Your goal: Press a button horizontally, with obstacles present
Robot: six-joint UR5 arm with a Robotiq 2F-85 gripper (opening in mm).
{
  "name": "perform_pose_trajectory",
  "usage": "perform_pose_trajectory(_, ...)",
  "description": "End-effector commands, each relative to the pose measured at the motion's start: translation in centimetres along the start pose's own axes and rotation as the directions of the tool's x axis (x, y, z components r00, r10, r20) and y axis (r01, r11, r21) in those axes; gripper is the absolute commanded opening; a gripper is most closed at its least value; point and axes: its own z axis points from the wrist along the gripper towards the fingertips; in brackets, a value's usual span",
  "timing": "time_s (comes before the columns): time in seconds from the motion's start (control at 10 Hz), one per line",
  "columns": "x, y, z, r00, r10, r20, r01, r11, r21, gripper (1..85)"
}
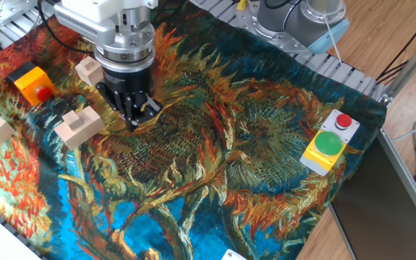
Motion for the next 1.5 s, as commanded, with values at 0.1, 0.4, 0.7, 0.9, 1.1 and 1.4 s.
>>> perform_pose_trajectory(0.1, 0.7, 1.7, -0.2, 0.998, 0.052, -0.029, -0.054, 0.996, -0.07, 1.3)
perform_pose_trajectory(0.4, 0.2, 1.8, -0.2, 0.998, -0.057, -0.002, 0.057, 0.995, -0.076, 9.7)
perform_pose_trajectory(0.7, 2.5, 0.4, -0.3, 0.993, -0.077, -0.093, 0.075, 0.997, -0.028, 9.0)
perform_pose_trajectory(0.9, 3.7, -1.7, -0.3, 0.985, -0.097, -0.145, 0.101, 0.995, 0.019, 5.0)
perform_pose_trajectory(1.1, 6.0, -6.1, 0.0, 0.963, -0.171, -0.21, 0.179, 0.984, 0.017, 8.7)
perform_pose_trajectory(1.4, 5.6, -5.2, 0.5, 0.964, -0.219, -0.152, 0.211, 0.975, -0.068, 47.7)
